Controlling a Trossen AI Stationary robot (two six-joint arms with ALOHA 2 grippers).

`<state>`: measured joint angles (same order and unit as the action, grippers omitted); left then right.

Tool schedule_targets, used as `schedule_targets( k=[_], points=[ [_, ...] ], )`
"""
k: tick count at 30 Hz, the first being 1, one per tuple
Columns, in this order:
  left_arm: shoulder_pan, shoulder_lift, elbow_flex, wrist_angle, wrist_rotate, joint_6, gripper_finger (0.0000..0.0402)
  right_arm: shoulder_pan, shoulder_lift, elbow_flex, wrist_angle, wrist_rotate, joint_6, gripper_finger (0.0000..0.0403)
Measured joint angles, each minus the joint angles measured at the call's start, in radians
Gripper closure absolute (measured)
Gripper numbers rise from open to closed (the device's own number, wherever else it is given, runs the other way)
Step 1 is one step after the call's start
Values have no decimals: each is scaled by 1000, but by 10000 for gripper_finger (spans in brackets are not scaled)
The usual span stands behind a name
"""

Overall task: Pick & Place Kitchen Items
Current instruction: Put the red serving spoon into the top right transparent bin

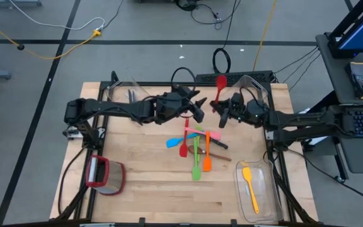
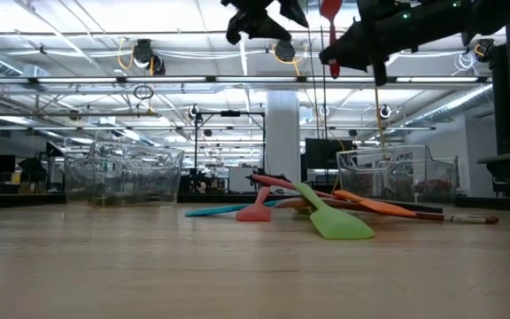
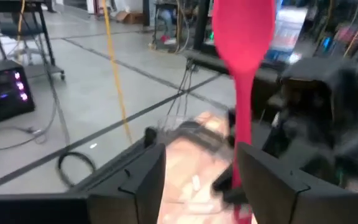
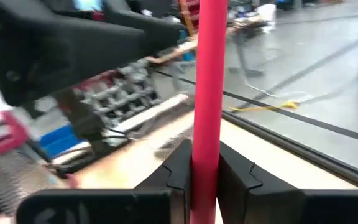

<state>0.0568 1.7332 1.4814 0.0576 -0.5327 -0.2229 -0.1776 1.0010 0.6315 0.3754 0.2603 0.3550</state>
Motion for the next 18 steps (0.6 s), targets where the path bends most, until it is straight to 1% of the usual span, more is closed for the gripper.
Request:
schedule_targets(
  k=[3,5,8,11,14,18],
  points=[
    [10,-16,0,-42,-5,20,193,-27,-56,0,-75,67,39,367],
    [18,-32,-1,-101,-24,23,193,-55,-90,0,-133,110,89,367],
    [27,-38,0,-137,-49,16,193,-110,-138,0,-247,178,189,367],
    [34,-34,0,-168,-53,3,193,-174,-169,0,-347,209,314,367],
    [35,-35,0,-194,-53,-19,192,-236,-183,0,-423,174,410,367],
    [34,-35,0,-265,-53,-22,192,-304,-186,0,-527,102,468,367]
  ],
)
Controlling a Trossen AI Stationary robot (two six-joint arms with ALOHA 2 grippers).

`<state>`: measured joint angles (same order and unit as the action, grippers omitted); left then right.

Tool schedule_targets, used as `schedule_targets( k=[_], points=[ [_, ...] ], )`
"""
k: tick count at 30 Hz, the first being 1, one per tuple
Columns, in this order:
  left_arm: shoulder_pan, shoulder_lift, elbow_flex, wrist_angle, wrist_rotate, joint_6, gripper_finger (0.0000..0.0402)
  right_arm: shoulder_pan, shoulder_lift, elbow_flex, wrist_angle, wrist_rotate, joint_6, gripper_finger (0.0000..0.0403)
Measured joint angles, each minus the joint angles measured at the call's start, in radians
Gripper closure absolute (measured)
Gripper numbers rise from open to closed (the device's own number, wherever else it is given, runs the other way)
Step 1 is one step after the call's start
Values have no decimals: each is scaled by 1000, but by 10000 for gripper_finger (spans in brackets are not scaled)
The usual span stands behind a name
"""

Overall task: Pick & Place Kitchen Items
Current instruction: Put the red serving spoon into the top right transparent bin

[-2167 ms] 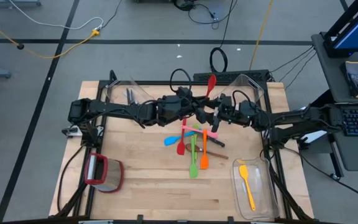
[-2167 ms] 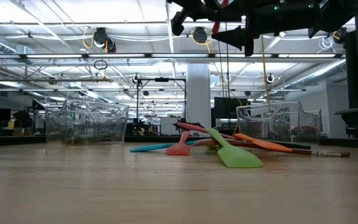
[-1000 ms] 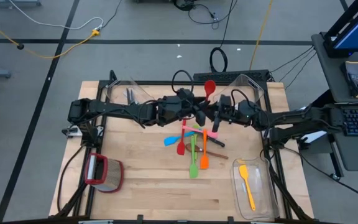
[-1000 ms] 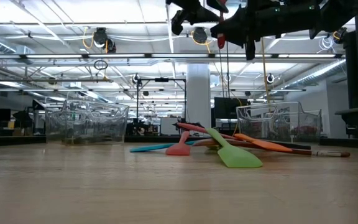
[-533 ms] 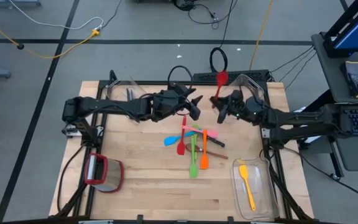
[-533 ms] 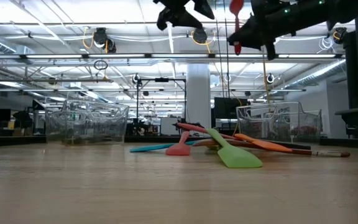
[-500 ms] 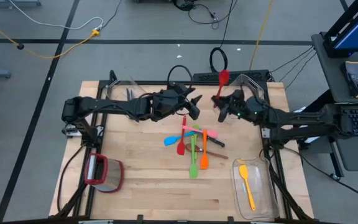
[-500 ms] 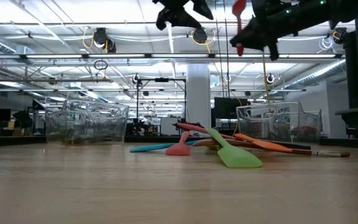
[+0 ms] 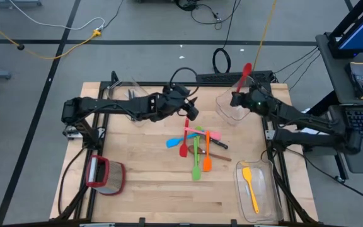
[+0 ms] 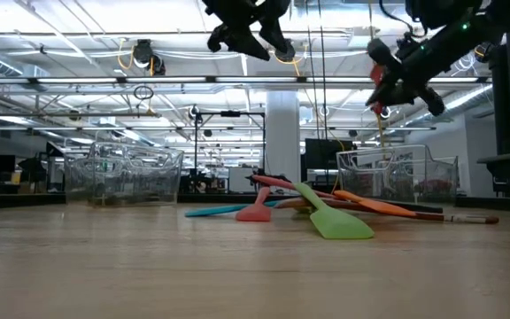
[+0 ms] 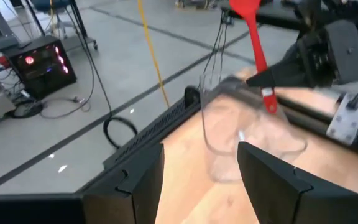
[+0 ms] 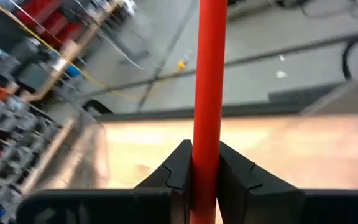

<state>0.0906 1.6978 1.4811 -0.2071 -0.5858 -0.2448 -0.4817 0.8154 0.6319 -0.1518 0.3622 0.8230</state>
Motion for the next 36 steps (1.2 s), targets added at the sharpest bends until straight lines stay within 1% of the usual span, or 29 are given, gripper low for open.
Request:
schedule_targets(
  k=[5,11,14,17,20,26,29,36],
  points=[
    [2,0,0,-97,0,-35,192,-61,0,0,-129,-2,-17,367],
    [16,0,0,-183,8,-18,192,-142,2,0,-142,-1,-61,367],
    [29,0,0,-191,32,6,192,-176,4,0,-141,-1,-126,367],
    [45,0,0,-203,107,13,192,-203,4,0,-117,-2,-249,367],
    [61,0,0,-207,170,27,192,-224,4,0,-51,-1,-397,367],
    [87,0,0,-210,230,41,192,-239,4,0,76,-1,-819,367],
    [92,0,0,-210,258,30,192,-239,4,0,103,-1,-1027,367],
    [92,0,0,-210,271,6,192,-239,4,0,102,10,-1362,367]
  ],
)
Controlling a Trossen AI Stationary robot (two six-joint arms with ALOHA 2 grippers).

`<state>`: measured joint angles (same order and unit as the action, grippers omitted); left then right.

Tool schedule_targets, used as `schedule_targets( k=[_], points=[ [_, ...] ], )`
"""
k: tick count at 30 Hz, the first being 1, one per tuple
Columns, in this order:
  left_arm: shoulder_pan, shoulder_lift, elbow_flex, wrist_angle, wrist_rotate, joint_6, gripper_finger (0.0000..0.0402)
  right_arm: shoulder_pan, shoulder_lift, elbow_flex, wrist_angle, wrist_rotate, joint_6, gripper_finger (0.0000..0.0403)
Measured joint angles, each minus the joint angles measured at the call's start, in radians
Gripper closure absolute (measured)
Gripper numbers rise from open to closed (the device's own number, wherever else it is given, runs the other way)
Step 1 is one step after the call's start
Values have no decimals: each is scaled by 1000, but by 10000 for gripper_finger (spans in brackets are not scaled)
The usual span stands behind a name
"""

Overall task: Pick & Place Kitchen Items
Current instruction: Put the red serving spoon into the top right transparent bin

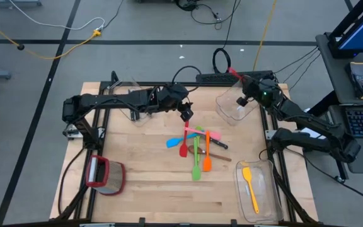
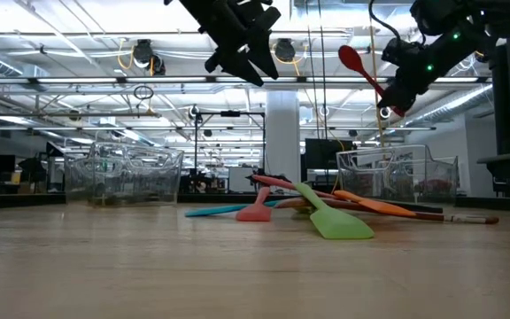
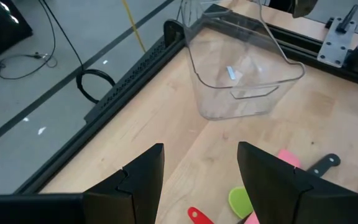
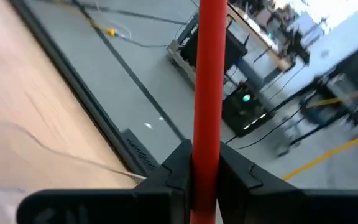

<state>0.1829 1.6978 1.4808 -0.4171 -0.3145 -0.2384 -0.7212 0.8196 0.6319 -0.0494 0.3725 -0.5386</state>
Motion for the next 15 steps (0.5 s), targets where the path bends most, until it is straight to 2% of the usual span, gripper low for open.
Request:
schedule_targets(
  k=[15],
  points=[
    [-23,0,0,3,3,-97,192,0,7,0,-66,335,-686,367]
  ],
)
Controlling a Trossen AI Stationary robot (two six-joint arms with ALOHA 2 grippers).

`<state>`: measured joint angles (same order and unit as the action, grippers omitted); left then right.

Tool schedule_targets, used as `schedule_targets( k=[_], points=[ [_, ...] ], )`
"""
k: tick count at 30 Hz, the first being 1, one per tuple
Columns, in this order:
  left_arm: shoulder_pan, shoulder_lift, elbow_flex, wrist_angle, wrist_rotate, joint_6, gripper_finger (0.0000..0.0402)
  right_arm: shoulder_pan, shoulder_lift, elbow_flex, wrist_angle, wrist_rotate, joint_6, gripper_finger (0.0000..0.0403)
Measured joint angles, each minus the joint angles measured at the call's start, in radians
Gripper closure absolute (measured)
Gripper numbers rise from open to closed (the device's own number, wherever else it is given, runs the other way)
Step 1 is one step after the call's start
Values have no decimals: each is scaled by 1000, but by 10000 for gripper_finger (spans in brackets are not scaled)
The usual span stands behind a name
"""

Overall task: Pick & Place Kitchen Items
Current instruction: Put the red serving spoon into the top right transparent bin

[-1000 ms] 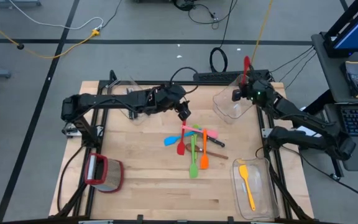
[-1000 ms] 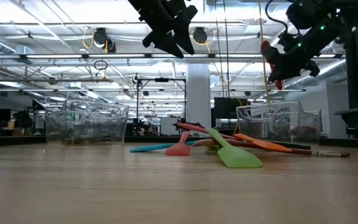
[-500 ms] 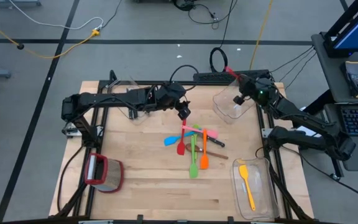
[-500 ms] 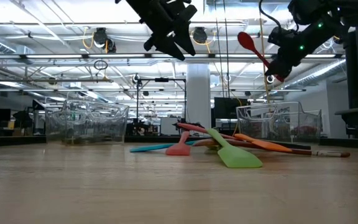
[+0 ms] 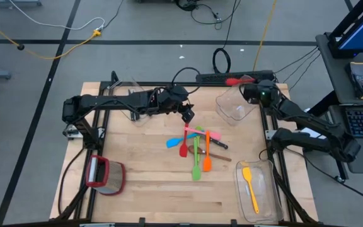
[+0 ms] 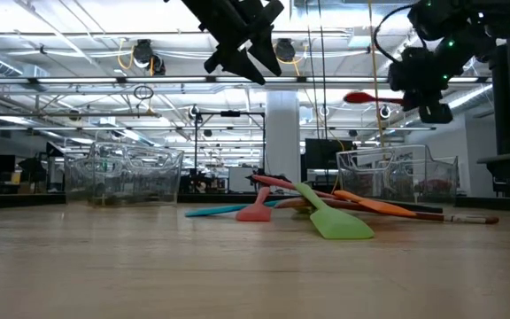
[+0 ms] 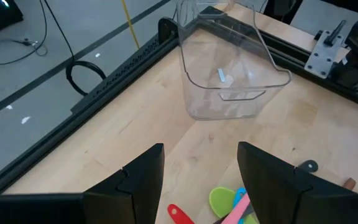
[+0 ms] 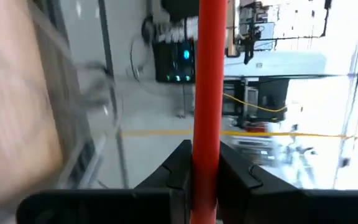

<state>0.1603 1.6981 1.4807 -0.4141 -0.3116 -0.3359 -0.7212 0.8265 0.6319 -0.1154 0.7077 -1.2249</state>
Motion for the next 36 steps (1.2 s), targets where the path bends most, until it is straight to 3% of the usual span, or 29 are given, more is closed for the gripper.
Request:
schedule_targets(
  k=[7,16,23,36],
  points=[
    [-1,0,0,7,-1,-25,192,0,38,0,-5,22,-268,367],
    [-10,0,0,62,-1,-40,192,0,134,0,-9,-39,-444,368],
    [-25,0,0,76,-1,-32,192,-6,208,0,-11,-52,-490,368],
    [-26,0,0,75,-1,-26,192,-5,202,0,-103,-57,-480,367]
  ],
)
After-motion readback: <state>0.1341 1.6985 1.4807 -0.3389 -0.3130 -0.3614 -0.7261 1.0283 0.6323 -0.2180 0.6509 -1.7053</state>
